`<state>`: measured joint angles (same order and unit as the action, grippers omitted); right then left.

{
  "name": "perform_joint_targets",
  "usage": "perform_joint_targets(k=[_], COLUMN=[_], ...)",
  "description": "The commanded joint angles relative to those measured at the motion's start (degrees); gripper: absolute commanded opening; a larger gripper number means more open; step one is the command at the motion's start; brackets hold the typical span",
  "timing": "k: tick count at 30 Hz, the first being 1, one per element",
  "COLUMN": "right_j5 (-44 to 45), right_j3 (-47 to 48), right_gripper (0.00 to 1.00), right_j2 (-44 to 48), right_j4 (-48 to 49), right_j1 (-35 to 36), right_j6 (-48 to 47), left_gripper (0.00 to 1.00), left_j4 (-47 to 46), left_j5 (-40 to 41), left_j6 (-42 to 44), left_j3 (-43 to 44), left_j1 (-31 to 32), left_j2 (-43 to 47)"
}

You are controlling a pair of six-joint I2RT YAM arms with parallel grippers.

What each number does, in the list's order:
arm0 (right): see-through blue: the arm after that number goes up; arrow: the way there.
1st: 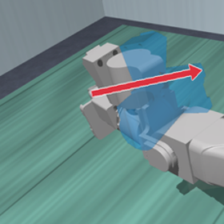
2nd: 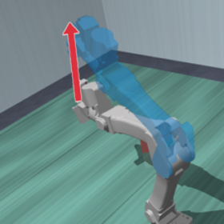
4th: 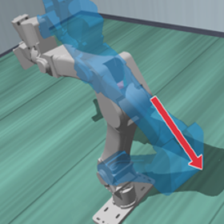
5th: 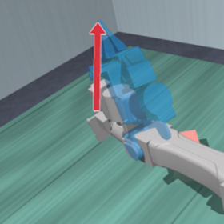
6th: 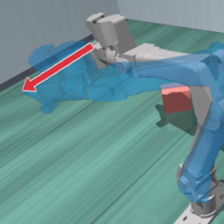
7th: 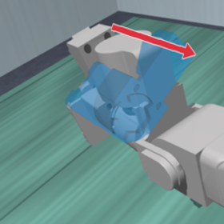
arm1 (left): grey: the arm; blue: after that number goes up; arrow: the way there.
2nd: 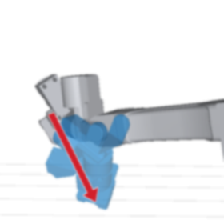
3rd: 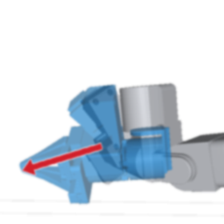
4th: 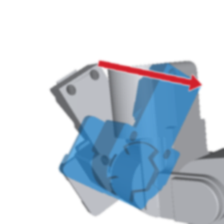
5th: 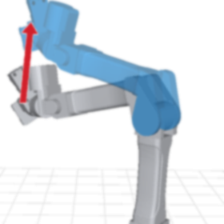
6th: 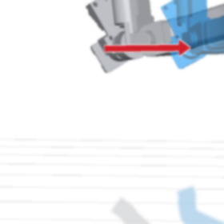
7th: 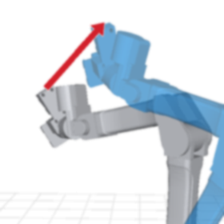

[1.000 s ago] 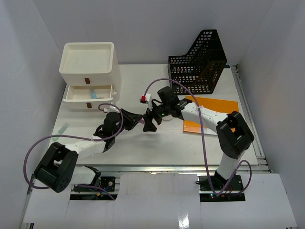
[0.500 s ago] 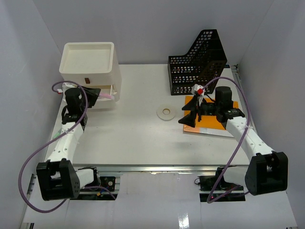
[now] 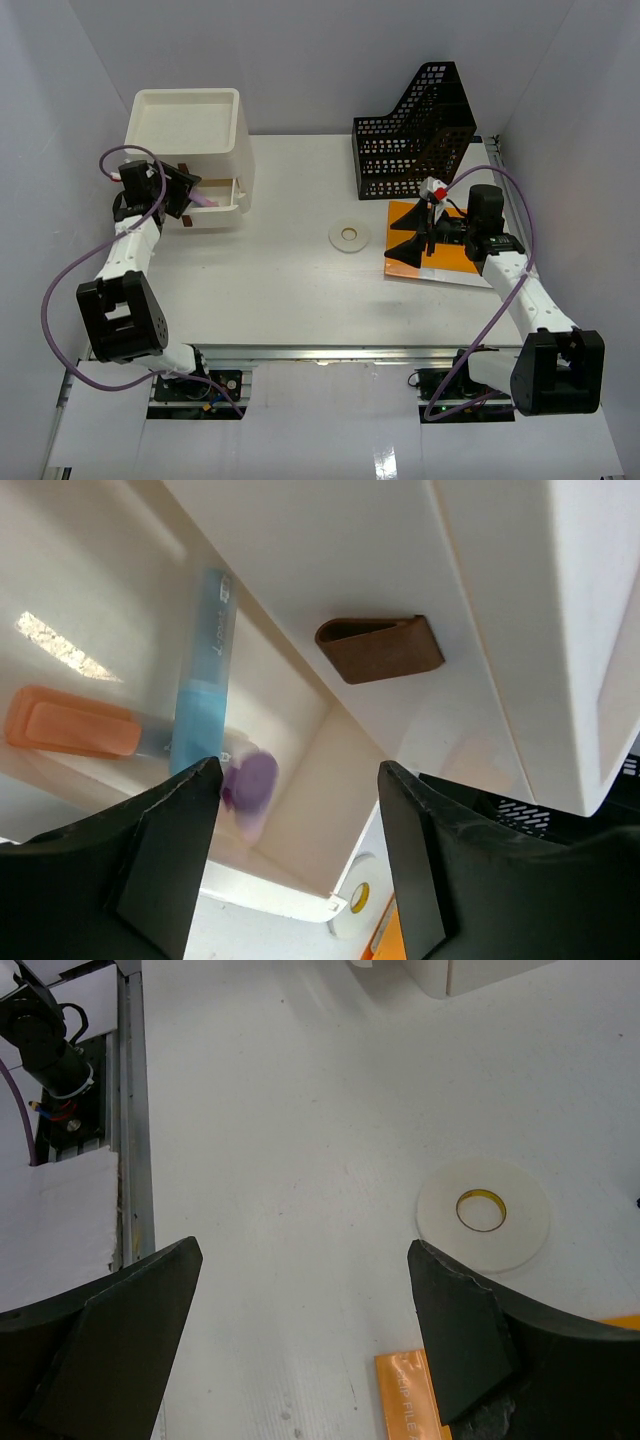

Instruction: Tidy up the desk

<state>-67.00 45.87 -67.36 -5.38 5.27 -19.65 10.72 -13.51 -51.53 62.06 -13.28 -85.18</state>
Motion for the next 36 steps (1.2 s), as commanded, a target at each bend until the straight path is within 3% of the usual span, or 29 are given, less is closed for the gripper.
perform_joint_targets(k=[1, 5, 9, 15, 21, 28, 36], right_j5=[-2.44, -2.52, -2.79, -3.22, -3.62, -2.94, -2.18], right_j3=[-0.7, -0.86, -1.04, -1.31, -1.78, -2.38, -2.61], right_gripper=[0.9, 0.9, 0.9, 0.9, 0.9, 0.9, 0.9], right_j2=[1.45, 1.52, 1.44, 1.09, 0.44, -0.9, -2.22], right_j4=[2.39, 2.39, 2.57, 2.74, 3.39, 3.89, 3.54], right_j1=[-0.36, -0.43, -0.43, -0.43, -0.43, -0.44, -0.6], right_j6=[0.23, -0.03, -0.13, 0.05, 0.4, 0.31, -0.55], left_gripper=[0.8, 0.87, 0.98, 0.98, 0.98, 0.98, 0.87], left_j4=[2.74, 4.87, 8.73, 15.28, 20.83, 29.6, 26.72], left_j5=[-0.67, 0.34, 7.9, 27.63, 32.7, 31.68, 37.63], left_j6=[2.89, 5.61, 7.82, 8.81, -0.63, -13.4, -23.38], left_j3=[4.68, 5.88, 5.21, -0.8, -8.88, -9.63, -9.41], left_j1=[-0.95, -2.54, -5.82, -7.29, -10.97, -17.78, -18.88], left_j2=[1.48, 4.12, 10.32, 20.04, 22.47, 14.14, 11.3])
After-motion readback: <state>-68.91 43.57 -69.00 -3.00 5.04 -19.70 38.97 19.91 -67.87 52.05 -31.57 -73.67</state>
